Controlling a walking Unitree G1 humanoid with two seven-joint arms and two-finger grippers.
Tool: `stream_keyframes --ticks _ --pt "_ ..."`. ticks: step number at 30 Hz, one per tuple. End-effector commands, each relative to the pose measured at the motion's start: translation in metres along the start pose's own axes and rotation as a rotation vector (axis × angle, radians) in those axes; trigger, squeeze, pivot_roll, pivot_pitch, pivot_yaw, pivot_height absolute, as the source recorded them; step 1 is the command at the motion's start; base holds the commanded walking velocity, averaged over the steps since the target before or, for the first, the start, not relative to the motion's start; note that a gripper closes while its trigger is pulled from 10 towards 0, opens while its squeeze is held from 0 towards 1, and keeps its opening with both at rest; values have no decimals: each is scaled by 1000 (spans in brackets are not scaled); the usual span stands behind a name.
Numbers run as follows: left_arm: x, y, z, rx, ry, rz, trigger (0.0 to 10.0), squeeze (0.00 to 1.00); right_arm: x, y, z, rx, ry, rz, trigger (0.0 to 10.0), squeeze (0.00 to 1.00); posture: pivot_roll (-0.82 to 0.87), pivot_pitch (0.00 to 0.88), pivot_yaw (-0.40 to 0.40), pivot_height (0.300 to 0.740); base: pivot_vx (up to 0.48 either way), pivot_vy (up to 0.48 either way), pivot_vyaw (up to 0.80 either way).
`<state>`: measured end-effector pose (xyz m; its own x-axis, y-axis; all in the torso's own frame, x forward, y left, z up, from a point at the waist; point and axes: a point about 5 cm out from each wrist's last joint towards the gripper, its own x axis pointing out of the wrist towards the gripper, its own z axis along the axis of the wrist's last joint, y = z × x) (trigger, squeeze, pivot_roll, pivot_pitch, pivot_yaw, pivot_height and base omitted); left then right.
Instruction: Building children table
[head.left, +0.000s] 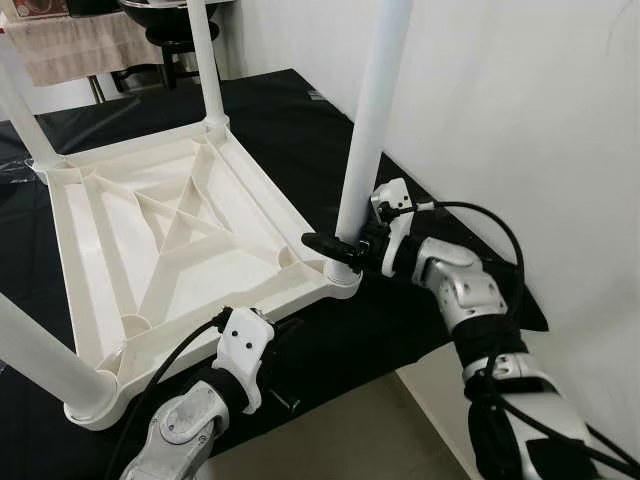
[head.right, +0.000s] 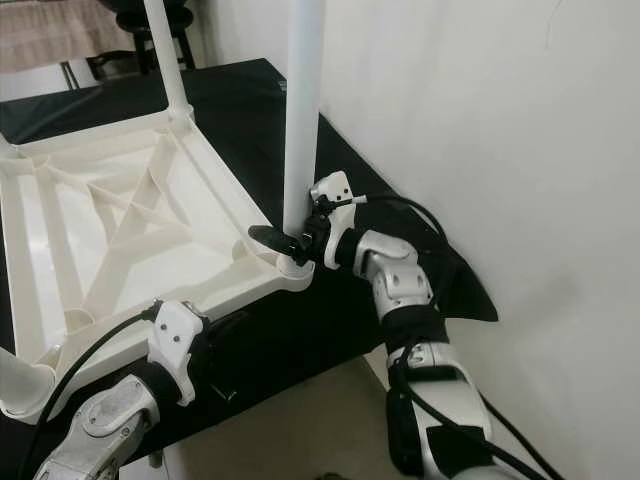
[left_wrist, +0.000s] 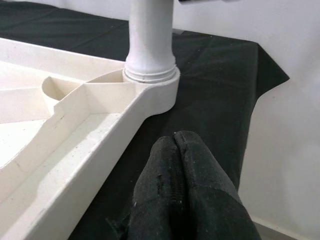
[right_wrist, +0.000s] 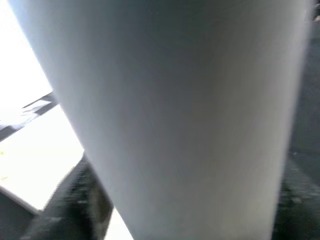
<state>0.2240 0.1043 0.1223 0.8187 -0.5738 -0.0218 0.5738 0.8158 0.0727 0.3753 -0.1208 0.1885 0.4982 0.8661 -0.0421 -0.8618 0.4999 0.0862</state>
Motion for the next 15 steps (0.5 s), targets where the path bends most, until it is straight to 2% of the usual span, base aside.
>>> stream_keyframes --ticks 1,2,7,11,13,14,15 --pt "-1 -1 -3 9 10 -4 10000 0 3 -1 0 10 9 22 4941 0 48 62 -67 740 0 0 0" --pt "-1 -2 -3 10 9 -2 10000 0 4 -3 3 10 -1 23 0 0 52 65 -70 740 0 0 0" --pt "-1 -2 -2 11 7 5 10000 0 0 -7 5 -4 -35 20 0 0 49 72 -69 740 0 0 0" --pt "-3 -2 -1 4 4 7 10000 0 -20 -5 -18 -42 -15 -80 0 0 34 89 -67 740 0 0 0" --pt "-3 -2 -1 4 4 7 10000 0 -20 -5 -18 -42 -15 -80 0 0 34 89 -67 740 0 0 0" --pt "-3 -2 -1 2 3 6 10000 0 -23 -4 -25 -31 -2 -144 0 0 32 90 -67 740 0 0 0" --pt "-4 -2 -1 -1 4 4 10000 0 -24 0 -37 -37 46 -278 0 0 28 94 -68 740 0 0 0"
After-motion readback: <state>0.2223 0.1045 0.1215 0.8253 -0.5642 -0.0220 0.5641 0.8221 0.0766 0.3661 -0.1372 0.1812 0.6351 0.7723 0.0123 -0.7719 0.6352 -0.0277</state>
